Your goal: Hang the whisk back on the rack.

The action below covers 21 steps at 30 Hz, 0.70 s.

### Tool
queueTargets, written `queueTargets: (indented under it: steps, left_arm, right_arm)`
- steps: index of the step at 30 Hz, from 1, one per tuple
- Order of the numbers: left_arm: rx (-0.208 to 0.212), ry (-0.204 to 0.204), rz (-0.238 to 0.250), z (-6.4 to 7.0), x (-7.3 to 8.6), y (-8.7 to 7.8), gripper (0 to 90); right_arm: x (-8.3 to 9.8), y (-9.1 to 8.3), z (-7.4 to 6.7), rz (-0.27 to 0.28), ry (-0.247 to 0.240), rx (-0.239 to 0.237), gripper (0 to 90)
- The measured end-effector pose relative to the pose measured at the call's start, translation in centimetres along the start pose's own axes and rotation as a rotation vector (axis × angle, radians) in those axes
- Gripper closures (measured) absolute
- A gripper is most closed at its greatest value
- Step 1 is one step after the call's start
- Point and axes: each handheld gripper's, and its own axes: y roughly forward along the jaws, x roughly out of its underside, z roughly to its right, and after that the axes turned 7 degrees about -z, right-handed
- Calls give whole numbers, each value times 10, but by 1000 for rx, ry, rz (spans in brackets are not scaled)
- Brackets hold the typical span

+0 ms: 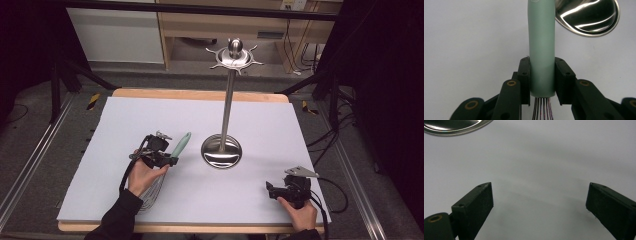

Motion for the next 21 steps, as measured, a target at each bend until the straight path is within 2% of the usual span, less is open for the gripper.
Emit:
queueTargets:
  steps: [1,4,7,21]
  left_arm:
    - [0,-1,22,0,2,-4,691]
    - [3,2,40,1,5,-9,691]
    - [5,13,84,1,11,-19,691]
    - [3,17,166,2,25,-40,691]
  right_arm:
    - [0,0,0,0,-1,0,79]
    - [0,0,0,-3,2,1,79]
    - [0,0,0,-1,1,-1,79]
    - [2,-4,2,7,9,-8,79]
